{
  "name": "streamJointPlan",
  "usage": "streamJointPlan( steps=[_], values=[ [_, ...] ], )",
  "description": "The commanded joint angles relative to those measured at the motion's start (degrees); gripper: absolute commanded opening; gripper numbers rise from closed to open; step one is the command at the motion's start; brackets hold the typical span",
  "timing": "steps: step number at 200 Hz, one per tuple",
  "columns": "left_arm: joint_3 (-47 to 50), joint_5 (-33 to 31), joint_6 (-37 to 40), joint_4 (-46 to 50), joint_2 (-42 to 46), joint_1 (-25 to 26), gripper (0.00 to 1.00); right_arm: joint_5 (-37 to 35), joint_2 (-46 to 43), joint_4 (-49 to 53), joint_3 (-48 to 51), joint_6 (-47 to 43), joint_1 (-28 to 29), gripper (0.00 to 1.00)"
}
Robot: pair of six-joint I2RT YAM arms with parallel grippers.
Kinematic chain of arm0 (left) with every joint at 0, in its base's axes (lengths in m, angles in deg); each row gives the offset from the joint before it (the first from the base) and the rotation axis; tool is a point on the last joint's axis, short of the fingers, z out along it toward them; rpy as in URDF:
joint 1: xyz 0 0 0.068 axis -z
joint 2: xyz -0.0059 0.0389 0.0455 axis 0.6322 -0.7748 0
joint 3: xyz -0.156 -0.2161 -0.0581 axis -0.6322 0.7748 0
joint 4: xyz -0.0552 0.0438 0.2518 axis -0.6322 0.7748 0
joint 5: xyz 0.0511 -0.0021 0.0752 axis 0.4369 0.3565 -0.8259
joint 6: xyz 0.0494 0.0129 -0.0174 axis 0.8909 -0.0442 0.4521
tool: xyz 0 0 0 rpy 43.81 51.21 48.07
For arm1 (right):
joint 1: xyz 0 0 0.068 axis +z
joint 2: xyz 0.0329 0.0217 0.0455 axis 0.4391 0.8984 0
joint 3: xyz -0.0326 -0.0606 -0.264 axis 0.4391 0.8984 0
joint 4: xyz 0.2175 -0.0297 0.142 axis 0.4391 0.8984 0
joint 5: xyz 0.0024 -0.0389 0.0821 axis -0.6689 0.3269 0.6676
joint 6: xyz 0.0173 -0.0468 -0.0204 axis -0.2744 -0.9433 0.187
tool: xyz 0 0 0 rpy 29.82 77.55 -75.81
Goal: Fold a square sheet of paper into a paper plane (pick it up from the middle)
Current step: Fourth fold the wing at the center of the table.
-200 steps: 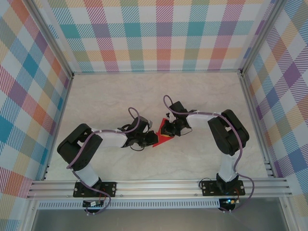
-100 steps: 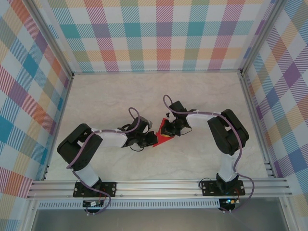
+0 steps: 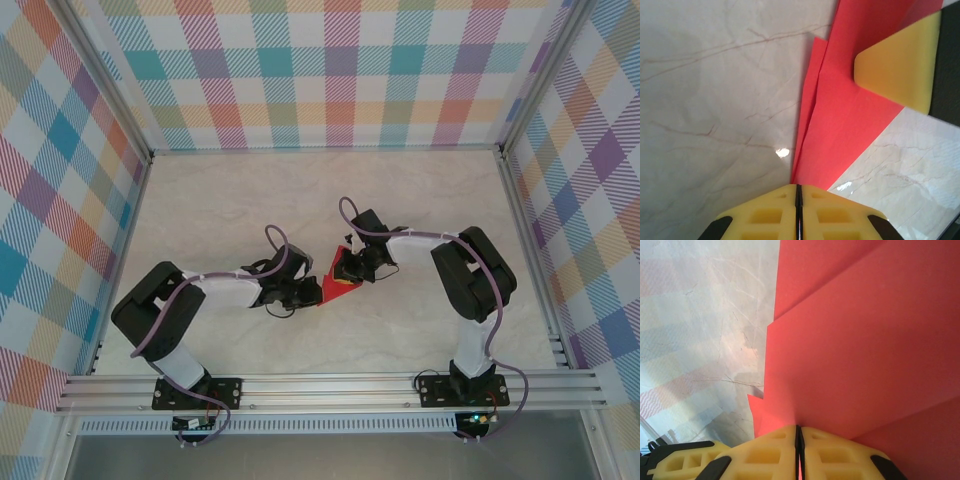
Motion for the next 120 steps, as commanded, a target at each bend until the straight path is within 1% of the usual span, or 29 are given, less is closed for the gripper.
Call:
streamJointPlan(
  steps=[1,38,59,80,120],
  values=[
    [1.8,-1.3,1.5,8.9,2.2,1.2,0.09,-5.8,3.8,2.8,0.6,0.7,-0.1,0.11],
    [1.2,-6.3,1.0,8.3,10.1,1.2,0.09,-5.8,3.8,2.8,0.7,0.6,-0.1,0.11],
    [1.5,-5.8,0.0,4.3,12.5,1.1,0.1,-5.8,4.0,2.8,0.8,0.7,0.0,0.11],
    [1.6,-3.2,-1.3,-0.3,10.9,1.2,0.1,-5.7,4.2,2.8,0.7,0.7,-0.1,0.11],
    [-0.9,-0.5,-1.9,-3.2,4.3,1.3,0.1,-5.6,4.4,2.8,0.7,0.8,-0.1,0.11]
  ],
)
